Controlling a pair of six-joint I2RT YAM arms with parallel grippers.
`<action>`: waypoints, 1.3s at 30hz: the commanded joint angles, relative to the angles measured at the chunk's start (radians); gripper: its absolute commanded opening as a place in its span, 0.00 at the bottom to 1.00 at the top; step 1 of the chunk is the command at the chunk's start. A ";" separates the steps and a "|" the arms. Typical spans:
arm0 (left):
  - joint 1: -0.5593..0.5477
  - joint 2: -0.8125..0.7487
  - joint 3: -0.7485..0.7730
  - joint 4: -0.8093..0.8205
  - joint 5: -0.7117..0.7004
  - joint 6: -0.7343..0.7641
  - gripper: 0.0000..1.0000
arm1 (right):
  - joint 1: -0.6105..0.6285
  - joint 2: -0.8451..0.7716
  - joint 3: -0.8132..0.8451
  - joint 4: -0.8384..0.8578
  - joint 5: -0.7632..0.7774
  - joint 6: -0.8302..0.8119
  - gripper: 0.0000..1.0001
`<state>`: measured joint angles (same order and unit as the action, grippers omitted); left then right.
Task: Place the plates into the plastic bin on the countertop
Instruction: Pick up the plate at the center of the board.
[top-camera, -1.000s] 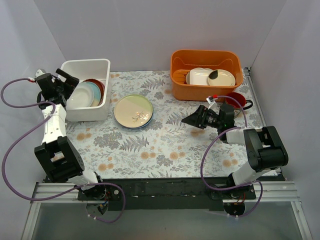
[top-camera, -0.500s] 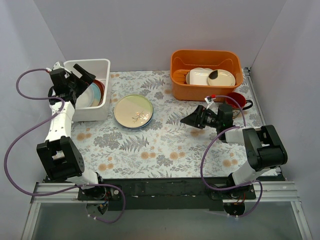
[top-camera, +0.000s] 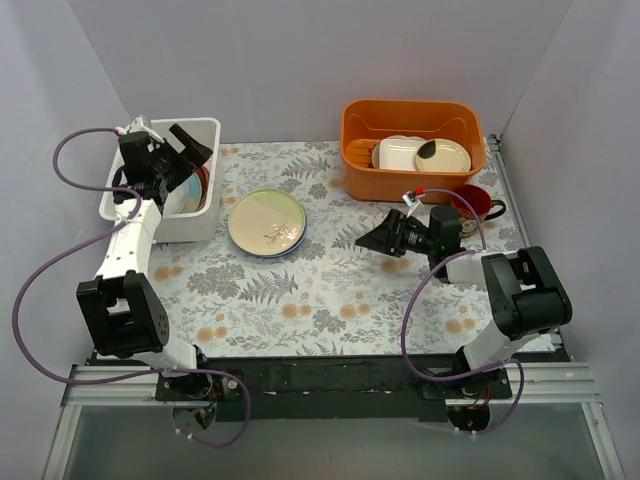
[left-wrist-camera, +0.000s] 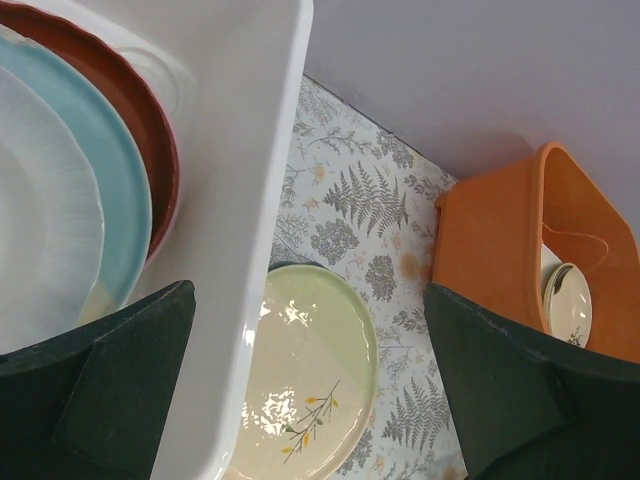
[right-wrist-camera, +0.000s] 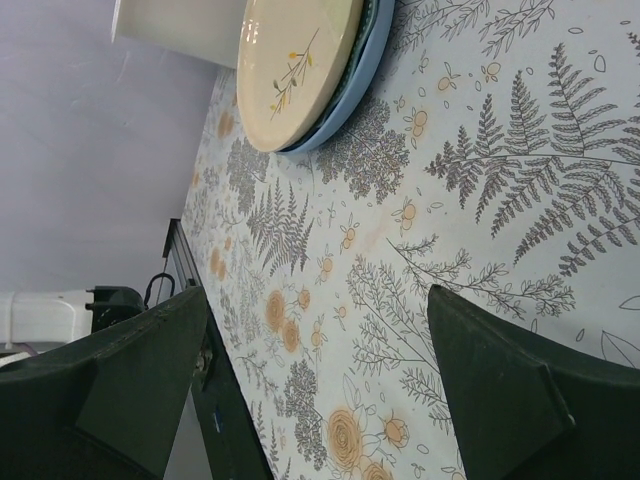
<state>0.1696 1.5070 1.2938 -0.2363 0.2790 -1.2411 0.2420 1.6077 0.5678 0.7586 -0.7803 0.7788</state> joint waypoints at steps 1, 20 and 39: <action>-0.042 0.012 0.056 -0.015 0.012 0.028 0.98 | 0.020 0.012 0.047 0.013 0.012 -0.023 0.98; -0.217 0.033 0.071 -0.044 -0.026 0.063 0.98 | 0.105 0.086 0.110 -0.031 0.067 -0.044 0.98; -0.297 0.018 0.082 -0.058 -0.040 0.089 0.98 | 0.201 0.225 0.201 -0.050 0.124 -0.050 0.98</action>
<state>-0.1204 1.5497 1.3376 -0.2920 0.2462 -1.1740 0.4202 1.8011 0.7216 0.6979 -0.6823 0.7513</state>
